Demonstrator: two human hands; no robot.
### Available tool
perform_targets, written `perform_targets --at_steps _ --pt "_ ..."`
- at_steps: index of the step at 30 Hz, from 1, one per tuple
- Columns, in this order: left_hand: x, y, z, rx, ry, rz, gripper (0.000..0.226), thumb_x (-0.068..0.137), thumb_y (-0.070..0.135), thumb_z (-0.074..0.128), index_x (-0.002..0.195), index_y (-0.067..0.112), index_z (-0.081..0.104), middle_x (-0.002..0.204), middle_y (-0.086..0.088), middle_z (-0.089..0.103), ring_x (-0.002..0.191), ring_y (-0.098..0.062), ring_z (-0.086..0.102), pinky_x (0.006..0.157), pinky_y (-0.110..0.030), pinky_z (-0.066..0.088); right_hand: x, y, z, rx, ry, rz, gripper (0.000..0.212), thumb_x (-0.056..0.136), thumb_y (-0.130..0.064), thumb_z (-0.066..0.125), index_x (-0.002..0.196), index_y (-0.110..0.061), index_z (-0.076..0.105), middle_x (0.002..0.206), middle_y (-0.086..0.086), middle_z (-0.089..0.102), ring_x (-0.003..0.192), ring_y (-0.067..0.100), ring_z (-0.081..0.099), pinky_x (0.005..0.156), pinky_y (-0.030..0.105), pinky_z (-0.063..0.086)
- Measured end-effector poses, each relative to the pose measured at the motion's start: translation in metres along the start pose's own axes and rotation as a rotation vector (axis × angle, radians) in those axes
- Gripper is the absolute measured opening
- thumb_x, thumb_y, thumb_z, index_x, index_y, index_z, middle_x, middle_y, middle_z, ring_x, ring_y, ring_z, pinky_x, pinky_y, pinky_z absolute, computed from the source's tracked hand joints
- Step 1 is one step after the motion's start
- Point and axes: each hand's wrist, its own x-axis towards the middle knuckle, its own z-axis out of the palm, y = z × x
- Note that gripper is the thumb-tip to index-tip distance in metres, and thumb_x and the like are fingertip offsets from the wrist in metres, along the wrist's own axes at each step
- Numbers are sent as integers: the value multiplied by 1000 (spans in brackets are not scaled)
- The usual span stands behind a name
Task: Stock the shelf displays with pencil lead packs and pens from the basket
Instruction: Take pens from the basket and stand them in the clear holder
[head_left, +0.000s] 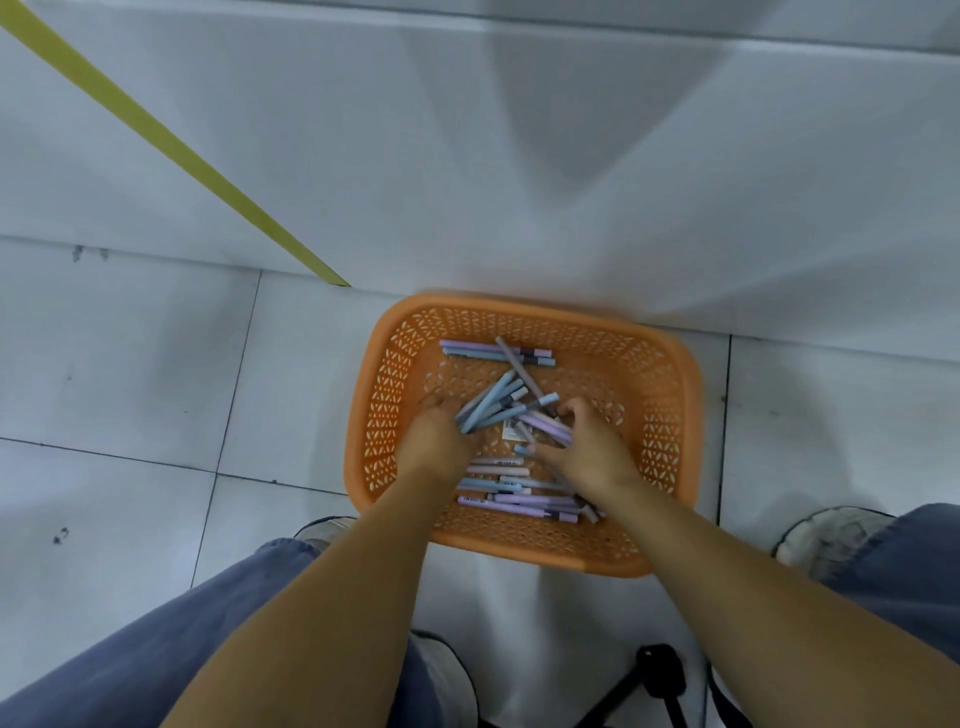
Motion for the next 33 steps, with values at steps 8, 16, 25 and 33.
perform_targets --at_steps 8,16,25,33 --pt "-1 -12 -2 -128 92 91 26 100 28 58 120 11 60 106 -14 67 88 -29 64 79 -41 54 1 1 7 -229 132 -44 39 95 -28 57 127 -7 51 127 13 52 107 30 56 88 35 44" --pt "-26 -3 2 -417 0 19 28 103 26 54 128 14 57 97 -3 67 80 -16 60 69 -25 46 -10 0 -20 40 -69 7 16 103 -28 44 100 -14 52 85 6 60 75 23 56 67 32 41" --pt "-71 69 -42 -910 7 70 23 91 38 71 81 22 59 57 9 52 55 -11 48 55 -26 41 -81 -46 -74 385 -170 -218 11 101 -29 49 95 -20 51 53 -11 56 41 4 46 43 20 40" --pt "-109 103 -97 -1033 -181 217 45 86 32 77 121 5 69 90 -3 66 48 -2 41 44 -15 34 -129 -74 -107 494 -389 -251 17 102 -25 49 88 -15 54 58 -7 56 44 8 41 45 24 31"
